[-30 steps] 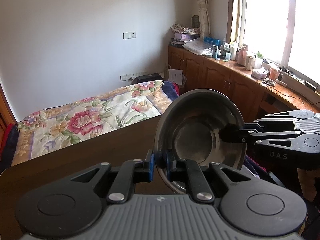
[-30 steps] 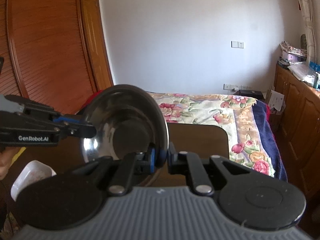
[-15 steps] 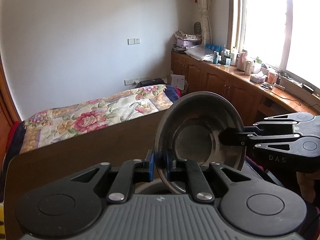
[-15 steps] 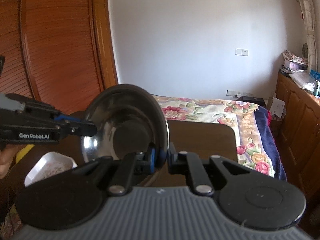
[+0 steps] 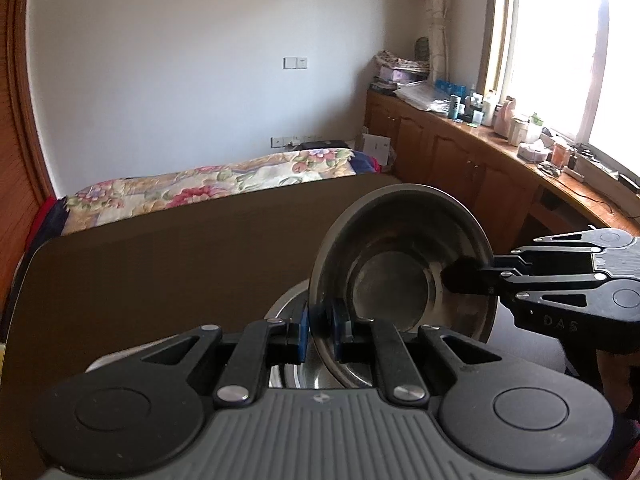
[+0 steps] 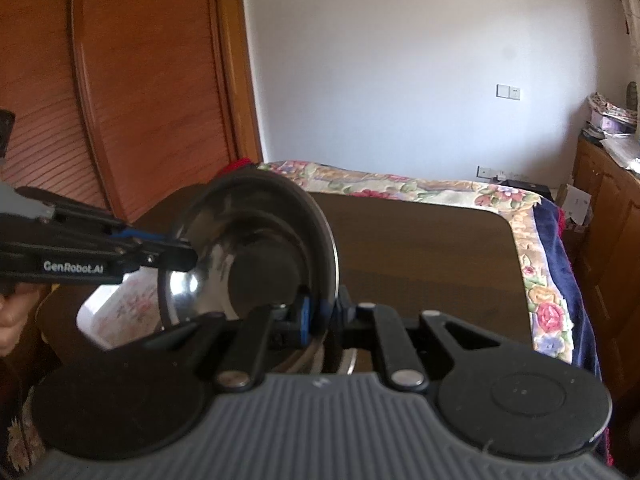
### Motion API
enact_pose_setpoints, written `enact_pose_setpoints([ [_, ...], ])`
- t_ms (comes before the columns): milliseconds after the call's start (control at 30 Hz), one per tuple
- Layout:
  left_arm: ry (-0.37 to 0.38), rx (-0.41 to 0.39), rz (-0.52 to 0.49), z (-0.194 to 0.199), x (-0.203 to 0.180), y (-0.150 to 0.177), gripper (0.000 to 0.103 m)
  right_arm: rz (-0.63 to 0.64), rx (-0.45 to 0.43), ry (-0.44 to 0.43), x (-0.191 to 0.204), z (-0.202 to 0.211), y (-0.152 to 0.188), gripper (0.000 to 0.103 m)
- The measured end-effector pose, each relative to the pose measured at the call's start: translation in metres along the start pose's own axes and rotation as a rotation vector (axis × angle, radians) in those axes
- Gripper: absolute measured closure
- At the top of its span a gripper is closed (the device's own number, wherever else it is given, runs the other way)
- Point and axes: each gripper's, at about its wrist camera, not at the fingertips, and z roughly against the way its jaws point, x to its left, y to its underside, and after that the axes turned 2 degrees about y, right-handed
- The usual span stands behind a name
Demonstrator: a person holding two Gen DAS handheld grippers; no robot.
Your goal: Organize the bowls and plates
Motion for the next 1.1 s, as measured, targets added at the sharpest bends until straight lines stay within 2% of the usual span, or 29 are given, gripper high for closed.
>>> enact_pose_setpoints([
  [433, -0.003, 0.051, 0.047, -0.023, 0.016, 0.028, 0.082, 0.051, 0.049, -0.001, 0.022, -0.011, 0.020, 0.089],
  [967, 0.004, 0.064, 0.057, -0.037, 0.018, 0.034, 0.081, 0.058, 0.056, 0.018, 0.024, -0.019, 0.027, 0.089],
  [1100, 0.006, 0.050, 0.063, -0.036, 0.019, 0.038, 0.072, 0.040, 0.041, 0.021, 0.024, -0.021, 0.028, 0.088],
])
